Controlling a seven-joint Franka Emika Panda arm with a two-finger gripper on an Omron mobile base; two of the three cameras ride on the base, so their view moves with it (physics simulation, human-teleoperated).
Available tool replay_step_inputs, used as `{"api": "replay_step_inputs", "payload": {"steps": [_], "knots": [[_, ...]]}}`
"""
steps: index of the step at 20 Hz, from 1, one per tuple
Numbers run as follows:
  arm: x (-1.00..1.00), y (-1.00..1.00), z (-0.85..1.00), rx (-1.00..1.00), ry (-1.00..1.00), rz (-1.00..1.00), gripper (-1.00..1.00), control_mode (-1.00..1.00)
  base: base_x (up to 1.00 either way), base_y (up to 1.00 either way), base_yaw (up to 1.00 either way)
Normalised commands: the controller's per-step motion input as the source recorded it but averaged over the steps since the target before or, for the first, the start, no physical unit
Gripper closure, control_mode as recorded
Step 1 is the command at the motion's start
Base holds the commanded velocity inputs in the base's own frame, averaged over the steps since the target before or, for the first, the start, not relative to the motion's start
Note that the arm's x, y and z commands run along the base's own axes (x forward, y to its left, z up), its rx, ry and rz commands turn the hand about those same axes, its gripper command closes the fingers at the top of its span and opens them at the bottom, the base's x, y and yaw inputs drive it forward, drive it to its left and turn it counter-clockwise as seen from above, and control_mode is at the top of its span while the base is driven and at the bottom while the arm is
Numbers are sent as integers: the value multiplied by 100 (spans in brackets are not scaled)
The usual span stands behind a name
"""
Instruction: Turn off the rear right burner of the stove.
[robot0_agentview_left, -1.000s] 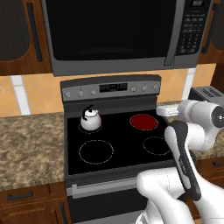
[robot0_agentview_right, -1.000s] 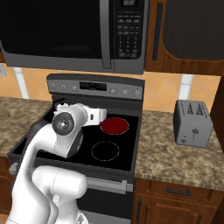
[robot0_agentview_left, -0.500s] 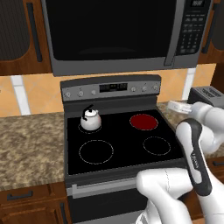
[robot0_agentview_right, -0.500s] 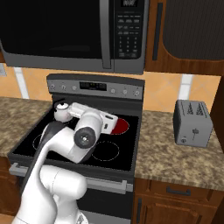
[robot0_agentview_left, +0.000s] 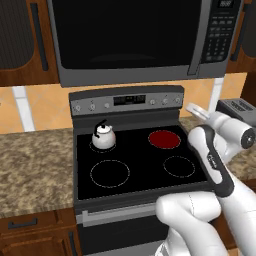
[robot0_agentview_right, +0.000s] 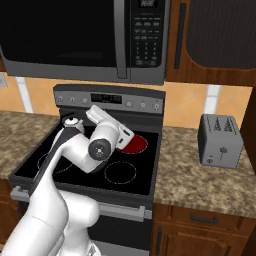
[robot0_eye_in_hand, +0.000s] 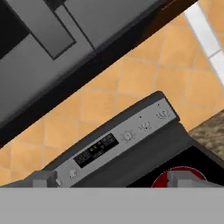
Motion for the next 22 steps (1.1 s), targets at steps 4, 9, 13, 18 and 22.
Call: {"api": "replay_step_inputs", "payload": {"steps": [4, 9, 13, 18, 22], "knots": [[49, -1, 0, 22, 0, 0, -100, -100, 0, 0, 0], [42, -1, -1, 4, 0, 0, -100, -100, 0, 0, 0], [18, -13, -22, 0, 0, 0, -100, -100, 0, 0, 0], [9, -29, -24, 1, 0, 0, -100, -100, 0, 0, 0], [3, 0, 0, 0, 3, 0, -100, -100, 0, 0, 0]]}}
